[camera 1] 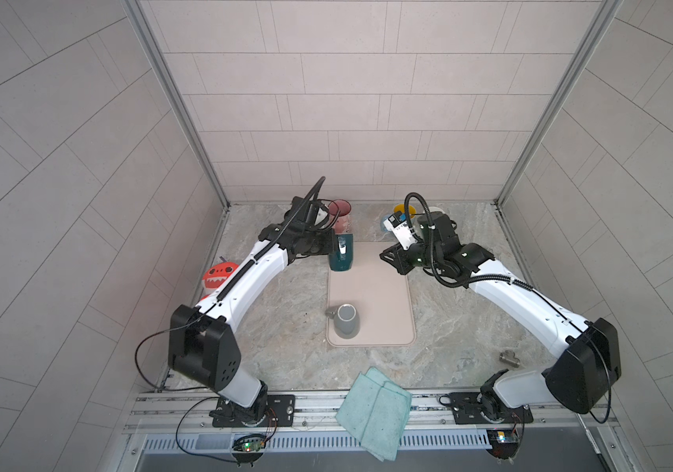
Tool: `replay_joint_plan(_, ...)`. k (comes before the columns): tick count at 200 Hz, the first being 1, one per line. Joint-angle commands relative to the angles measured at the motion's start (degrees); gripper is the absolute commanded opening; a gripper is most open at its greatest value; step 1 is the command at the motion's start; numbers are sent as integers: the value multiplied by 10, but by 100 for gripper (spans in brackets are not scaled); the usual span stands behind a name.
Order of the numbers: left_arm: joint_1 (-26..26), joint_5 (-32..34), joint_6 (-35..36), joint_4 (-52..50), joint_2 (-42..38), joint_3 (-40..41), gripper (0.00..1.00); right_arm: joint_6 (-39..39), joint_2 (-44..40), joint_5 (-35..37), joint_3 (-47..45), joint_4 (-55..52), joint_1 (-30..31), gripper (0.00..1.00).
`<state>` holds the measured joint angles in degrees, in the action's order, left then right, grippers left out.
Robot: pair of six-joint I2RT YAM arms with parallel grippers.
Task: Turn the mug right side up
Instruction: Place the mug at the top-left of the table.
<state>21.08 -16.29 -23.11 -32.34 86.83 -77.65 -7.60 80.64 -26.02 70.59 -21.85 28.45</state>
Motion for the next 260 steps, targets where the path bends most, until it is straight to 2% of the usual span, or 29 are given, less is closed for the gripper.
replay_joint_plan(1,-13,89,0,81,-61,39,0,0,-19,2,-9,8,-1,17)
replay_joint_plan(114,-29,287,-1,221,-191,237,0,0,-18,-5,-12,17,-2,17)
replay_joint_plan(153,-28,332,-3,292,-225,311,0,0,-21,-5,-19,21,-2,17)
replay_joint_plan(215,-28,388,26,433,-227,386,0,-3,-27,-3,-28,30,-2,17)
replay_joint_plan(260,-28,426,34,570,-173,423,0,-2,-31,1,-36,39,-2,17)
